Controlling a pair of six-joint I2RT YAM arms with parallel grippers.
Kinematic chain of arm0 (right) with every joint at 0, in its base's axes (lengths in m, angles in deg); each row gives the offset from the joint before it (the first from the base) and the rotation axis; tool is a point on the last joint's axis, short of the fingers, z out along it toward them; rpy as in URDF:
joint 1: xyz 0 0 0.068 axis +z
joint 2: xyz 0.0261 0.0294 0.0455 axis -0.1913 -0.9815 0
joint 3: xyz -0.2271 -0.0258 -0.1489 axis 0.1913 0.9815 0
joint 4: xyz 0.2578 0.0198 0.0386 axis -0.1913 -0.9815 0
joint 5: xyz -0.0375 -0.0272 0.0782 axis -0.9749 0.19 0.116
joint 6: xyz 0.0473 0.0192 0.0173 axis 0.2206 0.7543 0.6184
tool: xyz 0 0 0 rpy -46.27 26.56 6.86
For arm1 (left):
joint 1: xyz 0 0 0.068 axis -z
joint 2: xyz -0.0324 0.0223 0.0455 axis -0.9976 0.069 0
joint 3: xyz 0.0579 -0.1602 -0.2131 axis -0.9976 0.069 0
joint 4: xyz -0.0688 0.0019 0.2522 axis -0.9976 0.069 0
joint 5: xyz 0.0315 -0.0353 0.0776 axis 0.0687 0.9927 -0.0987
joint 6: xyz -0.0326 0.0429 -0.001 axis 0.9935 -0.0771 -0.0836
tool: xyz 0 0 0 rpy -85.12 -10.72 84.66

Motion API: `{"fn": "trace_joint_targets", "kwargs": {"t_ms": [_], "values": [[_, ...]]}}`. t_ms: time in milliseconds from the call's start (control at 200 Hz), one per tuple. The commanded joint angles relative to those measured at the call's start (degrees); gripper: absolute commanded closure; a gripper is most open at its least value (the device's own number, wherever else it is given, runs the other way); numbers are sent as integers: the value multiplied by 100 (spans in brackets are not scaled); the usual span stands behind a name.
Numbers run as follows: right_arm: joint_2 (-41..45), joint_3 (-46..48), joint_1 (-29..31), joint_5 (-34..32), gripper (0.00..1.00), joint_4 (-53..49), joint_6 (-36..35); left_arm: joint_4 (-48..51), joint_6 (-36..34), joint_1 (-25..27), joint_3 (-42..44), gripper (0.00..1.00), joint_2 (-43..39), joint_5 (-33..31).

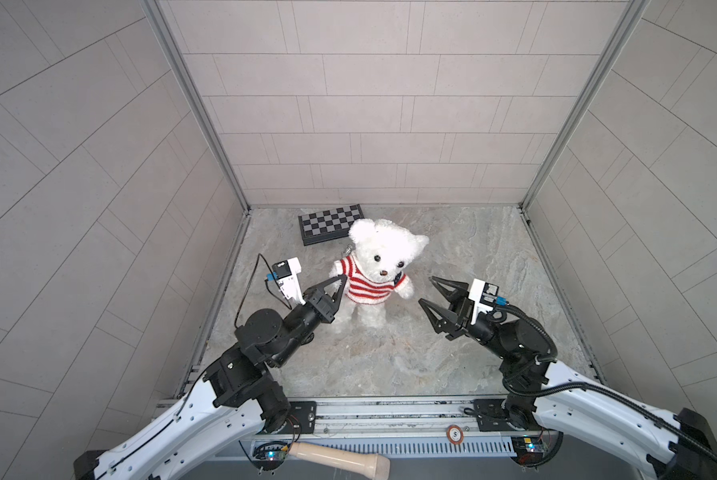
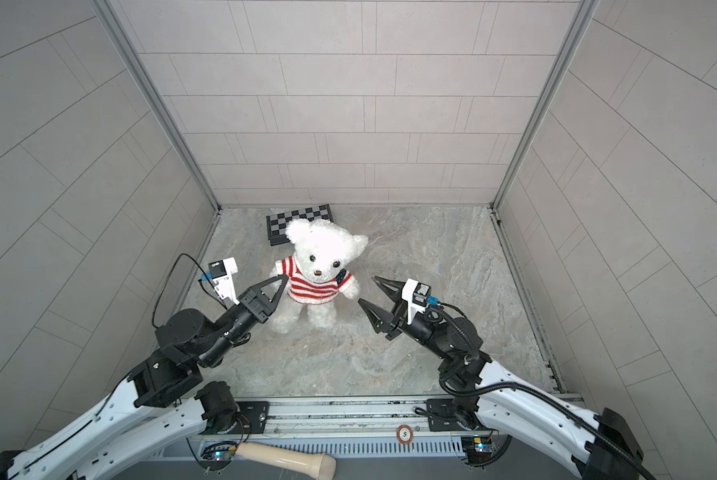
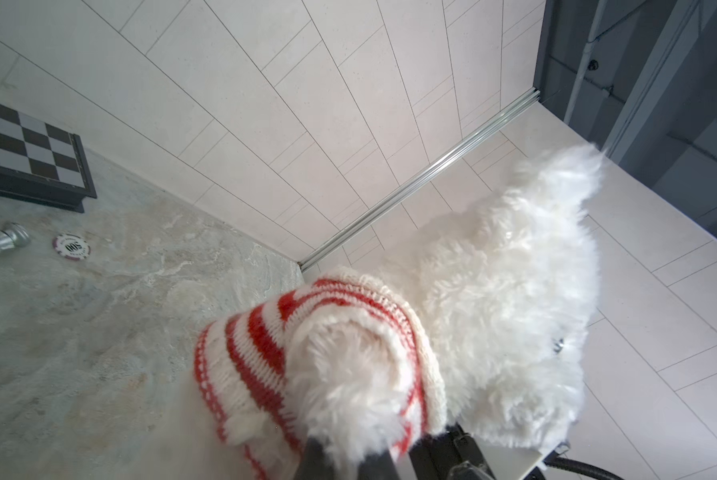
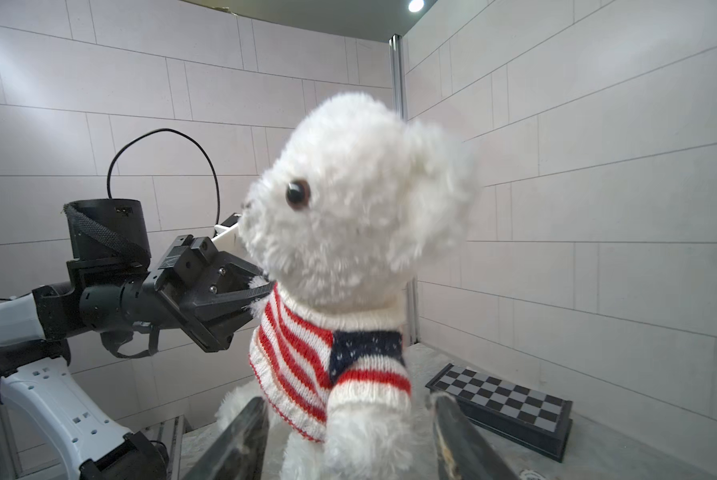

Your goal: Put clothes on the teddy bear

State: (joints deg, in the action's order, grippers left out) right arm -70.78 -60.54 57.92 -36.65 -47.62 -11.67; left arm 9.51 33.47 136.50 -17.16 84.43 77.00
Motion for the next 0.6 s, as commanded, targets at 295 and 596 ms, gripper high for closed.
{"fn": "trace_joint_targets", "kwargs": {"t_ms": [295, 596], "values": [[-129, -149, 23, -97, 26, -1399, 86, 476, -1099, -43, -641, 100, 877, 959], [213, -1143, 13, -205, 22, -3958, -669, 1779, -2567, -42, -1326, 100, 1184, 1168]]}}
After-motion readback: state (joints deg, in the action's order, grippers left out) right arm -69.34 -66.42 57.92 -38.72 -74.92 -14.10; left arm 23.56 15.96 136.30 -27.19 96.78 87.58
